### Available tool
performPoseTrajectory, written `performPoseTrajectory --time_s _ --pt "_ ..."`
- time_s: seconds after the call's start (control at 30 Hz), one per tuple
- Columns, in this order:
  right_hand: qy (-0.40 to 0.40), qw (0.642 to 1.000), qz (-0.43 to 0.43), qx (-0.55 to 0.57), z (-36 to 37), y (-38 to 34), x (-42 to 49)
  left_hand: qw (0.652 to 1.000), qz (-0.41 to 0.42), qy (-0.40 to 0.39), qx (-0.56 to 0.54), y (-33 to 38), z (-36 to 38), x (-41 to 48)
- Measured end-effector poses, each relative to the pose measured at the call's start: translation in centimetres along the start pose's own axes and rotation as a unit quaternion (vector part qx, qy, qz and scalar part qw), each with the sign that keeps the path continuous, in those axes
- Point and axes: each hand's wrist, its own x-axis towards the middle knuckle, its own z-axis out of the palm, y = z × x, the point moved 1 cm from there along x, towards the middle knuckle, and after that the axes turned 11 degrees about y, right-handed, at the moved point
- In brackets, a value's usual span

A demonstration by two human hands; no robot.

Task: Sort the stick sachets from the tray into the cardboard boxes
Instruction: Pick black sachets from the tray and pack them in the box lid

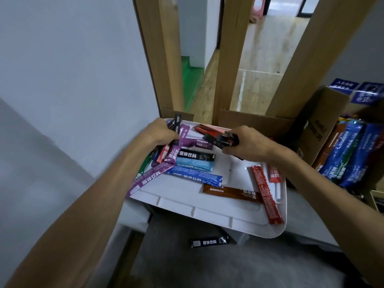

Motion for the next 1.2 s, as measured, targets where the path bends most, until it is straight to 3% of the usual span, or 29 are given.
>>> performPoseTrajectory --time_s 0.1,0.2,0.37,0.47,0.63,0.73,0.83,1.03,1.2 --pt "0.031 0.994 0.05 0.092 -0.5 0.7 -1.9 0.999 0.016 0.032 -0.041 -0.4 -1.2 -1.9" --pt "0.074 0.963 0.111 0.233 -0.5 0.6 -4.2 0.989 0.022 0.031 -0.144 -0.2 -1.2 -5.0" --pt "0.123 0.828 0.169 0.519 -0.9 -0.4 -7.6 0.981 0.08 -0.05 -0.172 2.1 1.7 -10.2" --pt "0.151 0.815 0.161 0.536 -1.8 -0.1 -9.6 0.973 0.126 -0.111 -0.158 4.2 3.8 -12.9" --pt "0.163 0.84 0.16 0.492 -4.2 3.1 -13.9 0.954 0.185 -0.182 -0.151 7.7 7.6 -15.7" --pt "0.219 0.824 0.194 0.485 -5.4 6.4 -17.4 0.947 0.205 -0.16 -0.186 9.5 10.0 -17.1" --pt "0.207 0.788 0.21 0.54 -6.8 9.7 -21.1 0.94 0.21 -0.138 -0.23 11.5 12.7 -18.3" --pt "0.227 0.752 0.205 0.583 -9.6 16.1 -26.5 0.93 0.175 -0.133 -0.295 16.6 18.8 -22.1" --pt "0.219 0.794 0.174 0.54 -12.7 20.5 -28.8 0.927 0.132 -0.099 -0.338 20.4 22.3 -24.1"
